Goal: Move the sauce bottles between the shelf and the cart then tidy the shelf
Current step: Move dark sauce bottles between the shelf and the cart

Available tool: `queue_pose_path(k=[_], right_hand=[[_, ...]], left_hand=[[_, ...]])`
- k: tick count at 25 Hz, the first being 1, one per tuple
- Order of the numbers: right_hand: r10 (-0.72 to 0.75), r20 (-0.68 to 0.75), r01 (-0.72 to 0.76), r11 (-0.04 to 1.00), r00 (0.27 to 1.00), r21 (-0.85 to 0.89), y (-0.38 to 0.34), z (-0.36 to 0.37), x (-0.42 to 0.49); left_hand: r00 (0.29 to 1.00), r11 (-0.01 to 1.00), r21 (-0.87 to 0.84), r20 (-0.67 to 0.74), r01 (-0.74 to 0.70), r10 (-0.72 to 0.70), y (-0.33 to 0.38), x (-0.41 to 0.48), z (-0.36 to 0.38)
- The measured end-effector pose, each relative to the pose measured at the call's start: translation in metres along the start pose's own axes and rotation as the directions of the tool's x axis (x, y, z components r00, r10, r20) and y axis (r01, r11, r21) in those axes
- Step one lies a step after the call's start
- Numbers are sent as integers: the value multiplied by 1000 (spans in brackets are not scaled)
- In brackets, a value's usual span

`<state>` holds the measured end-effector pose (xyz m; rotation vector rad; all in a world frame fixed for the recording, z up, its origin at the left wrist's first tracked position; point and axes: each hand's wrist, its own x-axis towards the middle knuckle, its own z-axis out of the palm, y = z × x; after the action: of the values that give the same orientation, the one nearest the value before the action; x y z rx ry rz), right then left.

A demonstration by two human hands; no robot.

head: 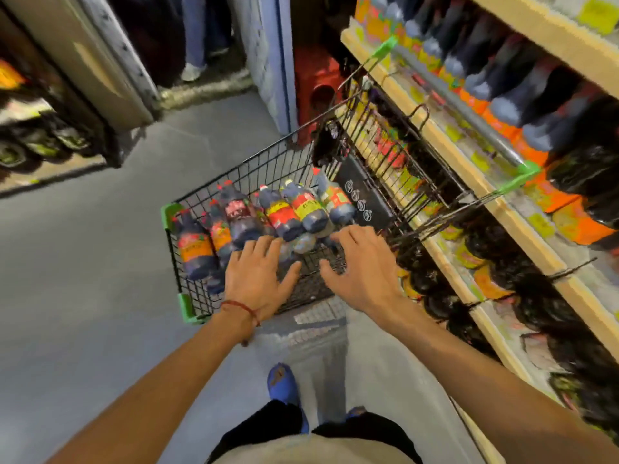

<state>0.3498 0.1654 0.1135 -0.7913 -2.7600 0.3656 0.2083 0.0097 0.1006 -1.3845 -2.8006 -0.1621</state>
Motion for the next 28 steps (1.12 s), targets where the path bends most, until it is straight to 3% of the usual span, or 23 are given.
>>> queue_pose_path(k=[8, 12, 17, 20, 23, 28], right_hand=[[-25, 100, 10, 990, 995, 144, -82, 72, 91], [-53, 268, 2, 982, 962, 187, -97, 113, 141], [-45, 470, -64, 975, 881, 213, -93, 172, 207], [-28, 594, -118, 972, 804, 204, -96, 206, 228], [37, 697, -228, 956, 717, 184, -101, 235, 237], [128, 748, -506, 807, 651, 303, -100, 266, 254]], left_hand=[[975, 974, -69, 65, 218, -213, -134, 16, 26], [928, 922, -127, 116, 367, -353, -167, 32, 48], [817, 806, -159, 215, 570, -535, -184, 61, 75], [708, 697, -161, 292, 699, -643, -190, 75, 88], [593, 576, -166, 355, 801, -723, -198, 84, 102], [466, 393, -252, 476, 885, -746, -212, 95, 135]])
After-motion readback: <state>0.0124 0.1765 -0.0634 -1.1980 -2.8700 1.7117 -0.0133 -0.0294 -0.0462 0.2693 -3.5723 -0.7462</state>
